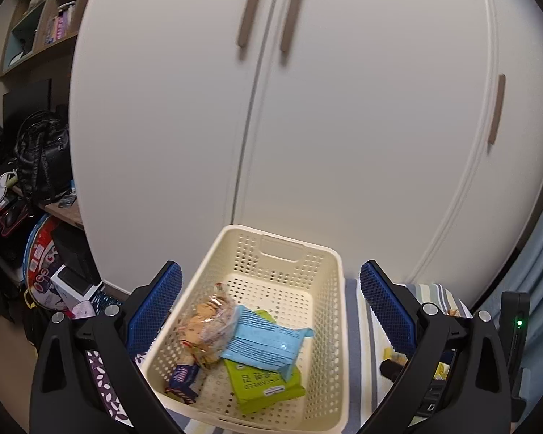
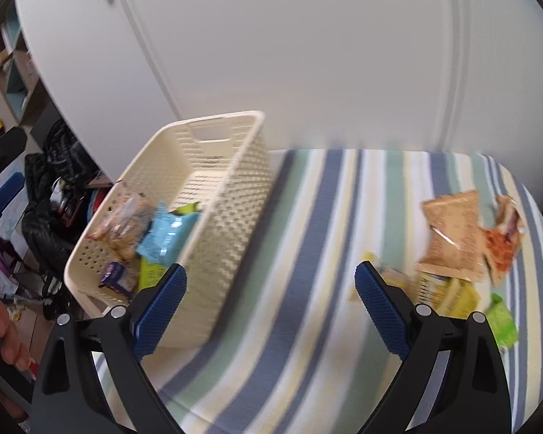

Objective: Organize snacks
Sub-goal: 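Move both tools back over the remaining snacks on the table, then grasp the green square pack with the right tool, then grasp the clear wrapped snack with yellow ends with the left tool, then carry the clear snack into the basket and open the left tool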

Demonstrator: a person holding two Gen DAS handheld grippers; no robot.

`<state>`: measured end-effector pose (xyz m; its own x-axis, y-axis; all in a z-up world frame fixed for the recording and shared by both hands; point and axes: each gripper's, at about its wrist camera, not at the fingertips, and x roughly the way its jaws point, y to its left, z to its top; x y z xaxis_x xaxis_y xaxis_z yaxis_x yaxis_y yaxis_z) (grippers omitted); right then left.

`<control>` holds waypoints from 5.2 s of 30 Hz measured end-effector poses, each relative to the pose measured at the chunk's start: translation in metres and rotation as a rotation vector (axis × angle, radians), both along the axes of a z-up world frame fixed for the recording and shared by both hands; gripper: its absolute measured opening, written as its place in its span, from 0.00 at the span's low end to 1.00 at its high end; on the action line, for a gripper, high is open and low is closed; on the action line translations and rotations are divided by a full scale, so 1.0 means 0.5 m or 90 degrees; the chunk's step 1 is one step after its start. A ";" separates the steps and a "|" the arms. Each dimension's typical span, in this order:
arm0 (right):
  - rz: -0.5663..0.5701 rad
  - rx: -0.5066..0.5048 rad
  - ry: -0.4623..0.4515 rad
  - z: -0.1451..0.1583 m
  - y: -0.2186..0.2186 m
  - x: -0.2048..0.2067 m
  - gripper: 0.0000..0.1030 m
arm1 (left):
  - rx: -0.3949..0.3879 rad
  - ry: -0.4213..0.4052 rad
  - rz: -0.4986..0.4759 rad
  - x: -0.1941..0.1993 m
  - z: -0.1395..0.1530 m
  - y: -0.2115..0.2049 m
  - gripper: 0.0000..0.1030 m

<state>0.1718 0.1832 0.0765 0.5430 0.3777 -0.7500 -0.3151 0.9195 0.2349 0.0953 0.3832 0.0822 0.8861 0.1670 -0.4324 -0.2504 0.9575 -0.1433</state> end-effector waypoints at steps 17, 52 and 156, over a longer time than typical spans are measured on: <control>-0.122 -0.079 0.029 -0.025 -0.297 0.011 0.91 | 0.029 0.064 -0.176 0.070 -0.055 -0.193 0.97; -0.009 -0.195 0.176 -0.203 -0.353 0.078 0.91 | 0.057 0.165 -0.233 0.123 -0.161 -0.273 0.97; -0.065 -0.172 0.131 -0.189 -0.384 0.057 0.65 | -0.002 0.125 -0.045 0.051 -0.117 -0.014 0.53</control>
<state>0.2002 -0.0090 -0.0181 0.3945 0.1022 -0.9132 -0.1895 0.9815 0.0280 0.1206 0.3762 0.0237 0.7937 0.1059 -0.5990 -0.2065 0.9732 -0.1015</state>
